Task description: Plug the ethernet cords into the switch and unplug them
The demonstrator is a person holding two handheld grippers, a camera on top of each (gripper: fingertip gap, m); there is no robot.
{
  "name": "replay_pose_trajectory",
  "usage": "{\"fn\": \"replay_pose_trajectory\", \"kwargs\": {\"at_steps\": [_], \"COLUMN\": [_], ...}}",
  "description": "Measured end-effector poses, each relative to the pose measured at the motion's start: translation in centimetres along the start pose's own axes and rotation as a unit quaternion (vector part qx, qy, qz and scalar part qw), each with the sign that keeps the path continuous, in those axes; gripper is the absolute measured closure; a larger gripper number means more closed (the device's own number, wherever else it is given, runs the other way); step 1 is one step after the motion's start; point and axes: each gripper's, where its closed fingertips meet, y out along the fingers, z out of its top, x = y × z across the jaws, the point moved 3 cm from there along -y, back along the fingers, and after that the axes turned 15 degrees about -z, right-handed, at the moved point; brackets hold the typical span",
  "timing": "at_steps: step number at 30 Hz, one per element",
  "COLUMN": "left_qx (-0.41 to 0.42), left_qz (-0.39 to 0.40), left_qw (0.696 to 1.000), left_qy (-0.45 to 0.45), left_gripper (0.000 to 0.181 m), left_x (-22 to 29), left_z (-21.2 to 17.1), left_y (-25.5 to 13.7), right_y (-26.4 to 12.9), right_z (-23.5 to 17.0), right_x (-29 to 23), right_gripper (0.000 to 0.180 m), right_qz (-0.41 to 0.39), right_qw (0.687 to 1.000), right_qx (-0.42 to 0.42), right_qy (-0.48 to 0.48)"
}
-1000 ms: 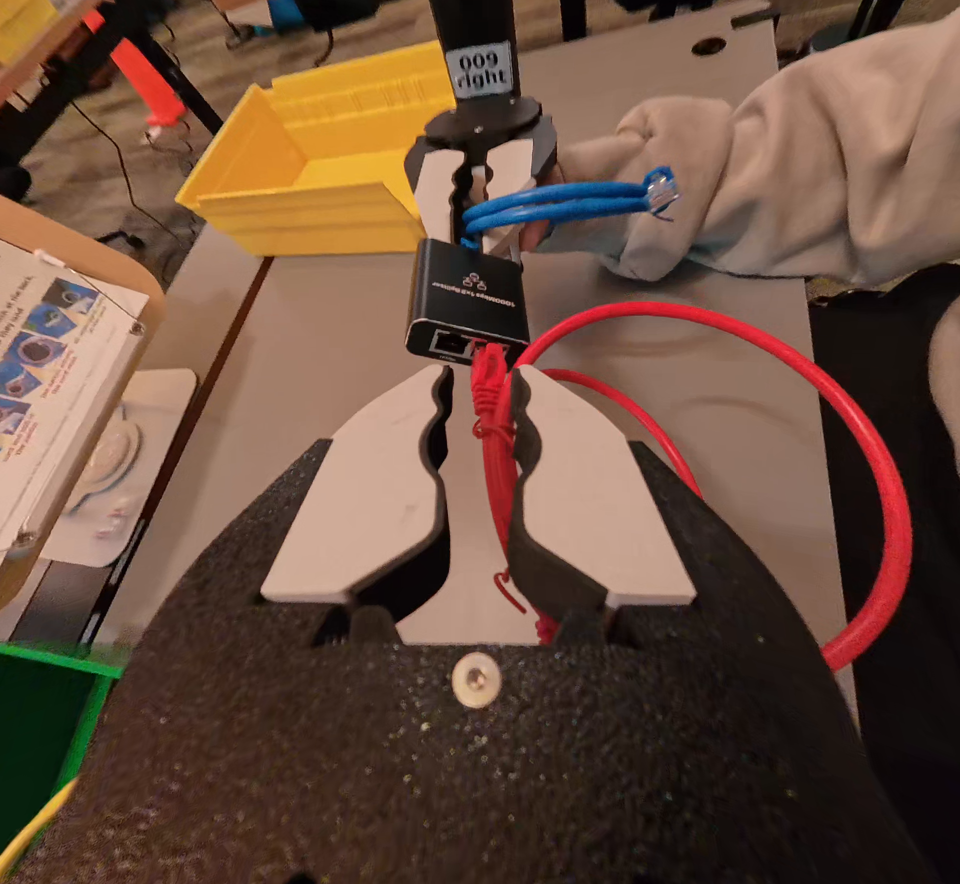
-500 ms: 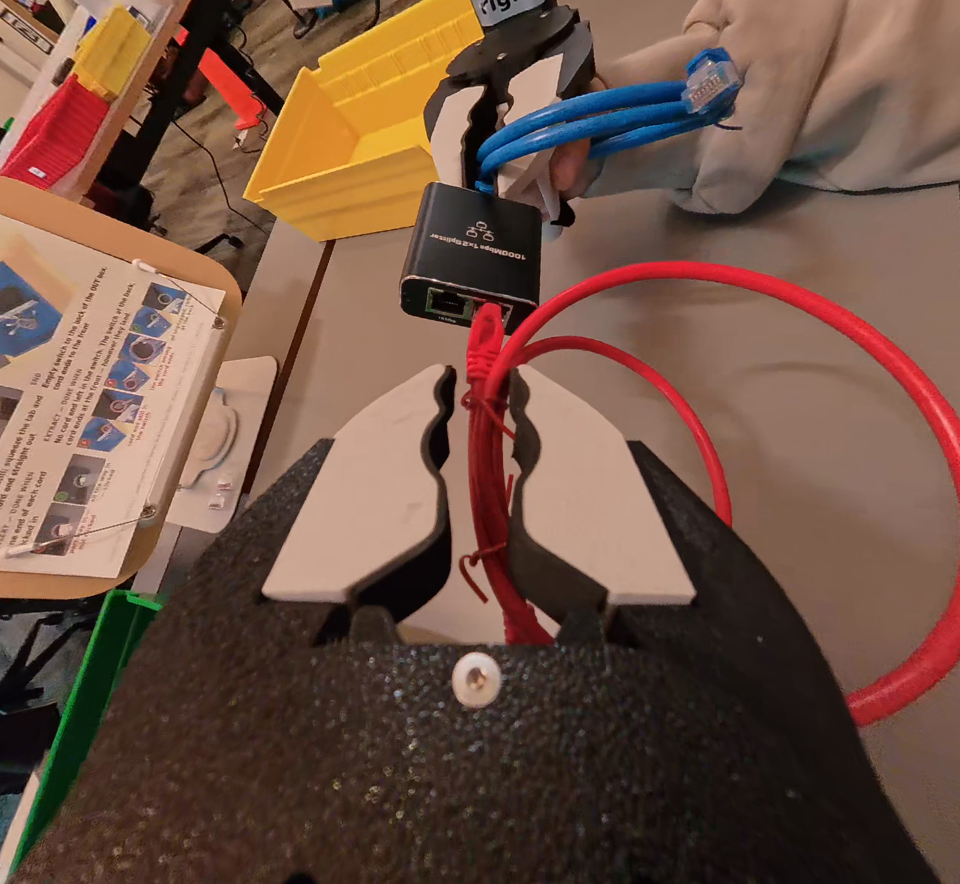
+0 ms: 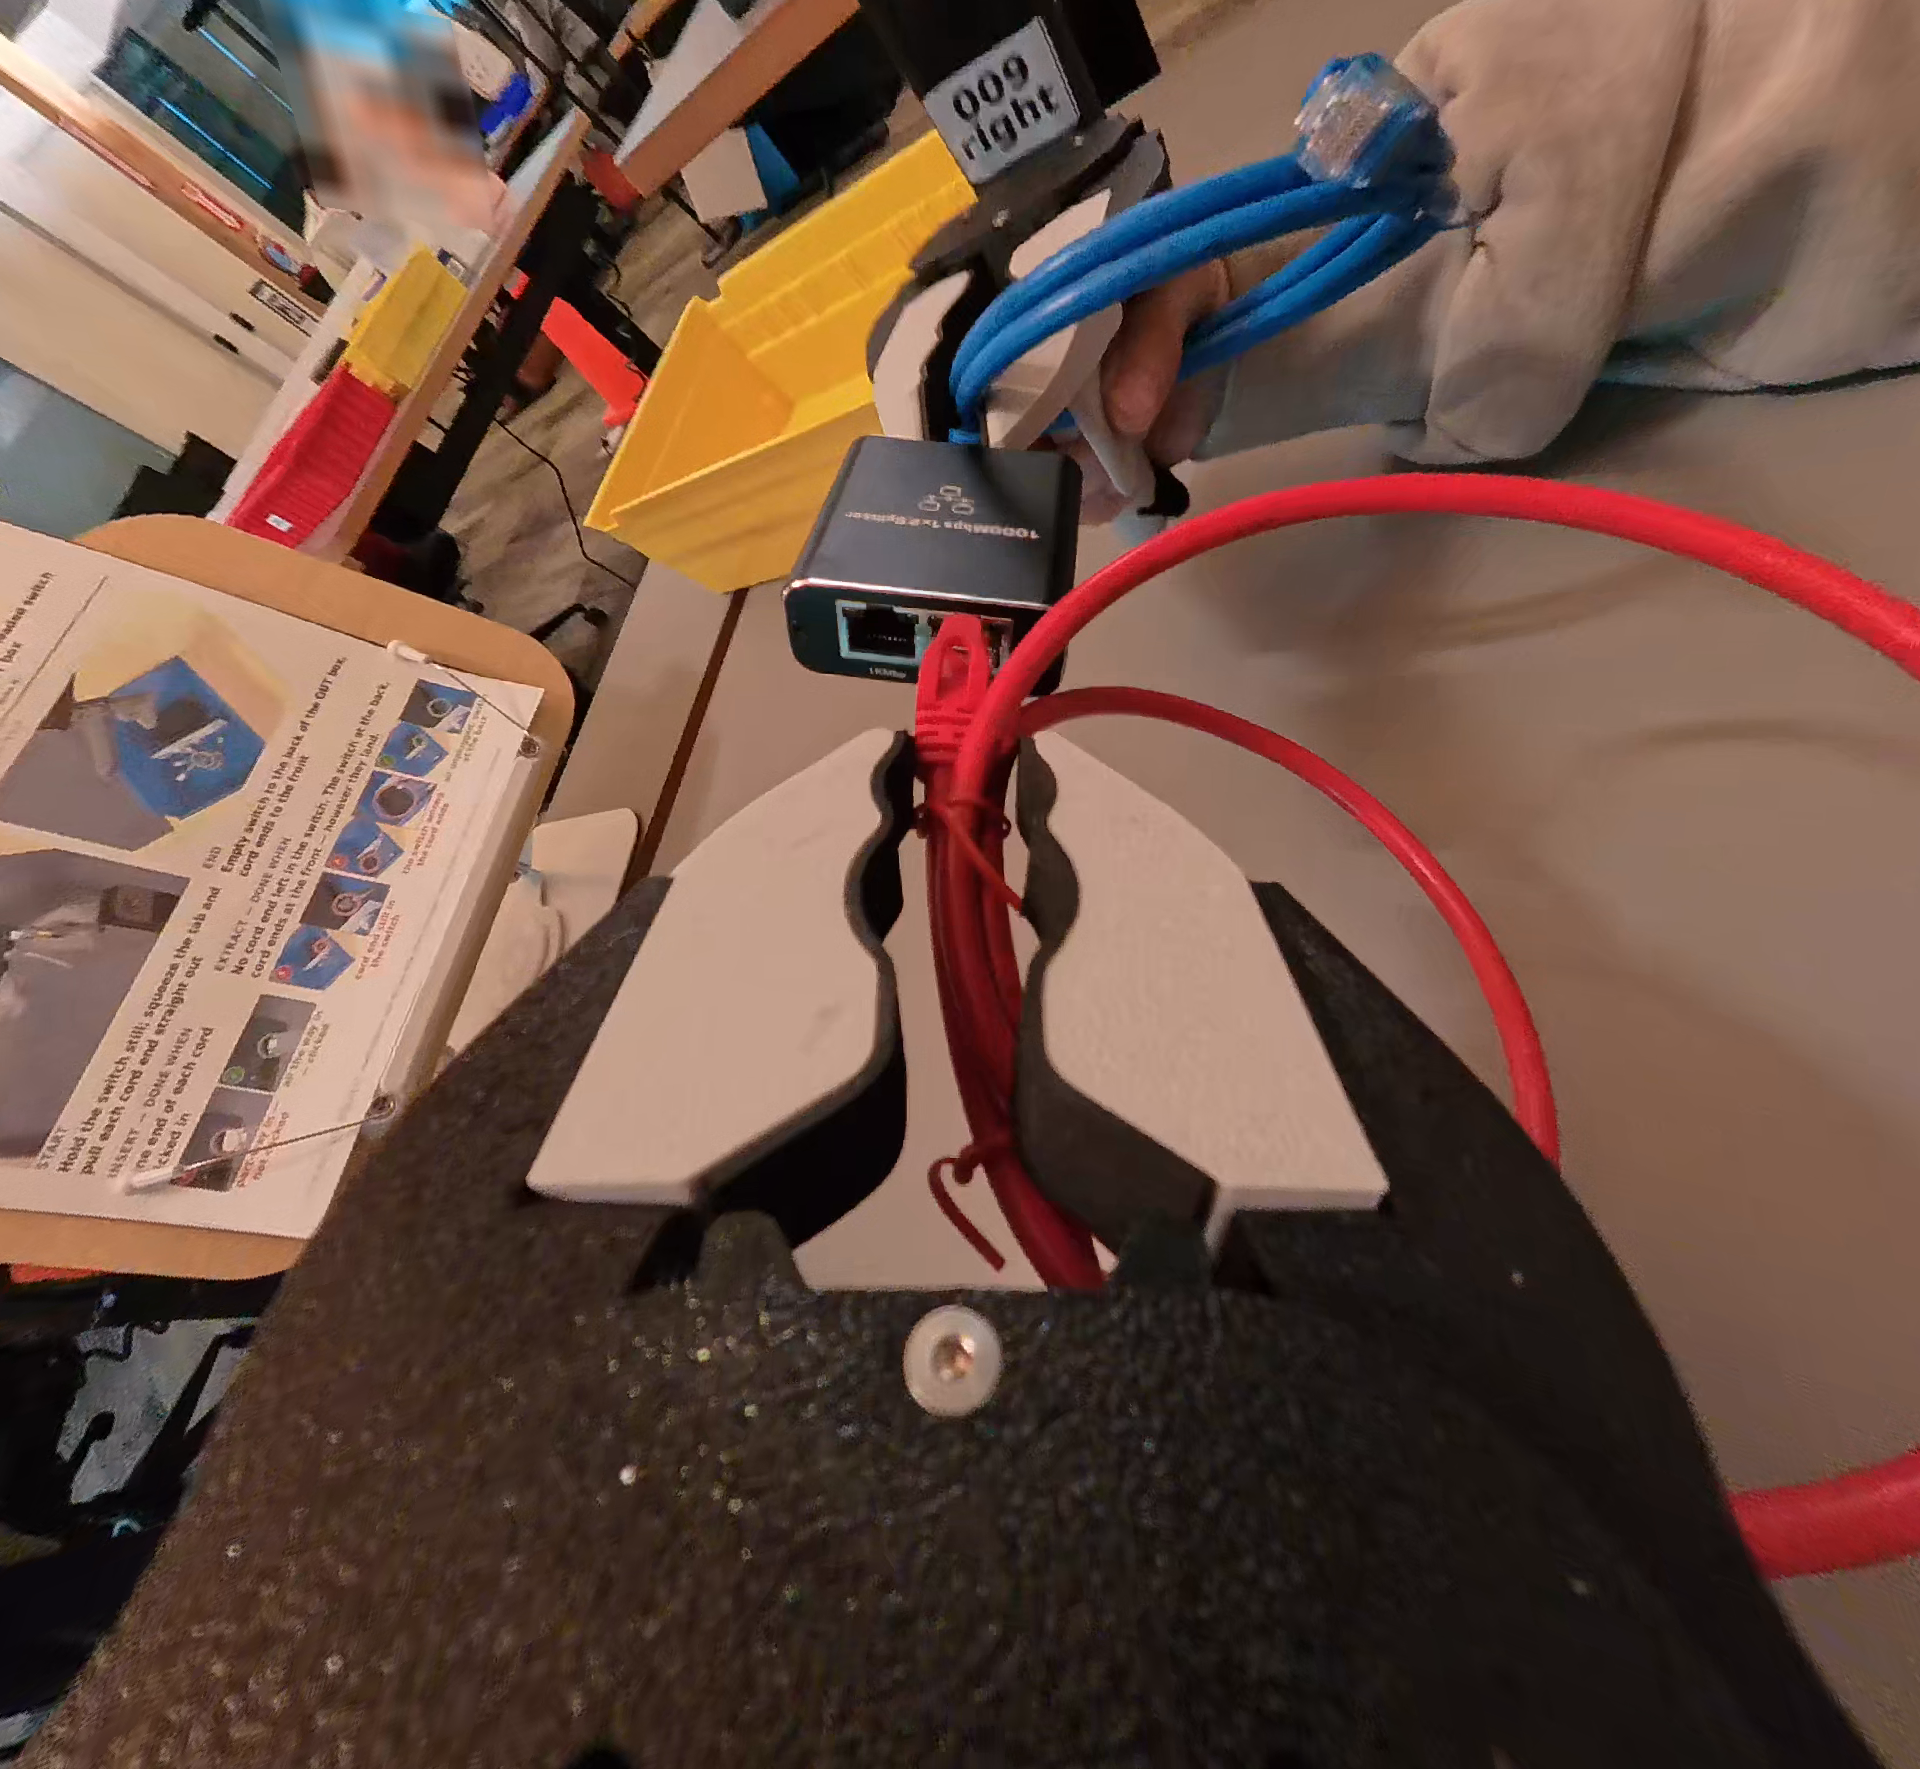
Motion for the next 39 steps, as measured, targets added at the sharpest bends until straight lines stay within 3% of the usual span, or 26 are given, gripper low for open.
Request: {"fn": "replay_pose_trajectory", "kwargs": {"at_steps": [2, 13, 19, 22, 25, 27, 30, 33, 39], "left_qx": [0.004, -0.143, -0.069, 0.024, 0.124, 0.189, 0.174, 0.057, -0.080], "left_qz": [-0.009, -0.024, -0.052, -0.037, 0.002, 0.046, 0.155, 0.227, 0.157], "left_qw": [1.000, 0.989, 0.994, 0.996, 0.986, 0.971, 0.957, 0.942, 0.887], "left_qy": [-0.010, -0.008, -0.068, -0.077, -0.109, -0.140, -0.174, -0.241, -0.427], "left_gripper": [0.164, 0.166, 0.165, 0.160, 0.136, 0.140, 0.139, 0.140, 0.141], "left_x": [0.2, 0.2, 0.3, 0.2, -0.7, -2.0, -4.5, -6.1, -6.9], "left_z": [0.0, -1.9, -1.5, 0.1, 1.6, 1.7, -1.4, -7.3, -18.3], "left_y": [0.0, 0.1, 0.4, -0.1, -3.1, -6.6, -11.8, -14.8, -11.2], "right_y": [0.1, 1.0, 0.5, -0.1, -0.9, -1.0, -1.3, -1.3, -1.5], "right_z": [-0.3, -1.6, -1.3, -0.1, -0.1, -0.2, -0.4, 0.0, 0.2], "right_x": [0.0, 0.1, 0.2, -0.1, 0.4, 0.6, 0.8, 0.6, 0.3], "right_gripper": [0.167, 0.168, 0.168, 0.168, 0.168, 0.168, 0.168, 0.168, 0.168], "right_qz": [0.000, -0.022, -0.014, -0.002, -0.012, -0.018, -0.018, -0.008, 0.013], "right_qw": [1.000, 0.998, 0.999, 1.000, 1.000, 1.000, 1.000, 1.000, 1.000], "right_qx": [-0.006, -0.050, -0.035, -0.006, -0.014, -0.016, -0.021, -0.006, 0.017], "right_qy": [0.002, -0.018, -0.020, -0.016, -0.020, -0.018, -0.016, -0.009, 0.008]}}
